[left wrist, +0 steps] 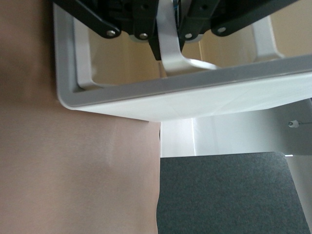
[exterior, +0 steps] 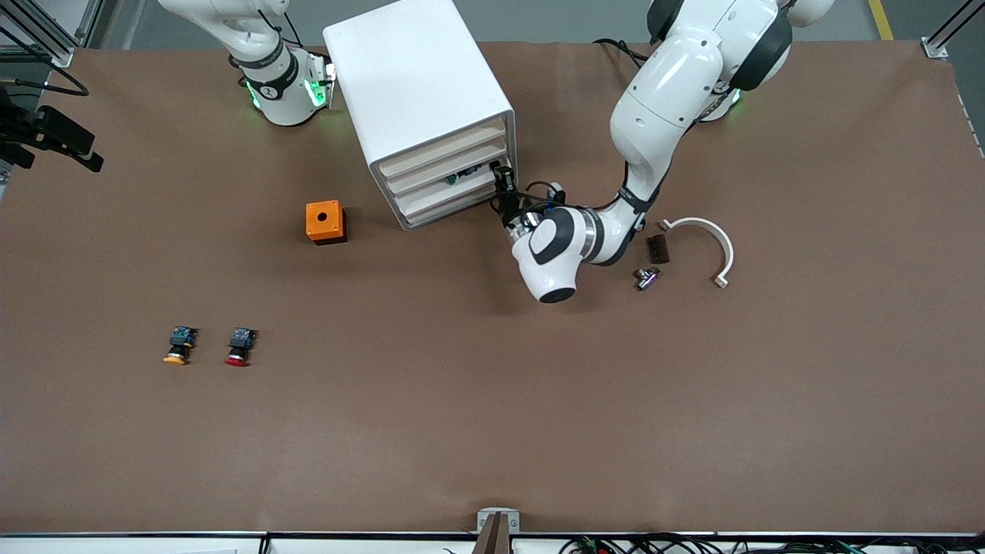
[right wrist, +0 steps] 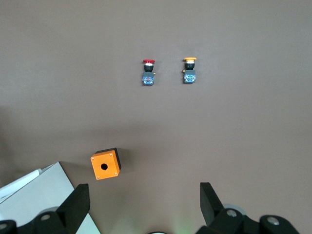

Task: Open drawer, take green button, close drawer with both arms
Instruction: 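Pull the drawer open with the left gripper while the right gripper approaches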

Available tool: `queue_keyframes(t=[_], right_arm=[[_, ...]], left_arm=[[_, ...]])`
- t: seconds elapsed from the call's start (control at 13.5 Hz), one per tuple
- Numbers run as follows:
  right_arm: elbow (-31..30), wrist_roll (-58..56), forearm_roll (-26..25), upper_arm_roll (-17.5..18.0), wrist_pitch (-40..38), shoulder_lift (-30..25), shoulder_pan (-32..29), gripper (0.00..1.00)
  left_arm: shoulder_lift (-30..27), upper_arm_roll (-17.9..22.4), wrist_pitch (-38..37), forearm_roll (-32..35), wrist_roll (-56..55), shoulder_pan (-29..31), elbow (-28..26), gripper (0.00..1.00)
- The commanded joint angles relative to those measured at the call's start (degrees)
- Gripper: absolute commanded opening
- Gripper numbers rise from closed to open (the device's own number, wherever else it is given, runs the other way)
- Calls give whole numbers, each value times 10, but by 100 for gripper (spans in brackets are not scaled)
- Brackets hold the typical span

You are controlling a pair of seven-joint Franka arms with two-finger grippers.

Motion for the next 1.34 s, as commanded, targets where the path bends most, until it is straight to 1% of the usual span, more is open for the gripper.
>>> queue_keyframes(t=[0.0,0.3,0.37,0.45,0.52,0.74,0.89,0.96,1.04,1.11,1.19,1.26], right_arm=[[7,6,4,-1,-14,-2,4,100],[7,-4,2,2,-11,-1,9,100],[7,-3,0,2,-7,4,22,100],[9,-2,6,1,-7,27,28,100],[19,-10,5,1,-7,37,29,100],[21,-54,-1,1,-7,47,34,100],[22,-37,3,2,-8,47,37,100],[22,-6,9,2,-6,48,39,100],[22,34,21,2,-8,47,49,100],[21,73,33,2,-10,47,56,100],[21,115,40,2,-10,47,66,100],[19,146,49,2,-8,47,80,100]], left_arm=[[2,0,-6,-17,-5,21,18,12],[2,1,16,-18,-5,46,32,14],[2,1,27,-18,-5,56,34,16],[2,1,35,-19,-5,64,41,16],[2,1,43,-19,-5,72,43,16],[1,1,57,-19,-2,95,50,16],[0,0,61,-20,7,111,52,16],[0,0,61,-19,10,112,51,16],[0,1,62,-15,11,111,51,19],[-1,1,62,-13,11,110,52,28],[-3,0,62,-13,11,111,52,49],[-4,1,62,-10,11,111,52,81]])
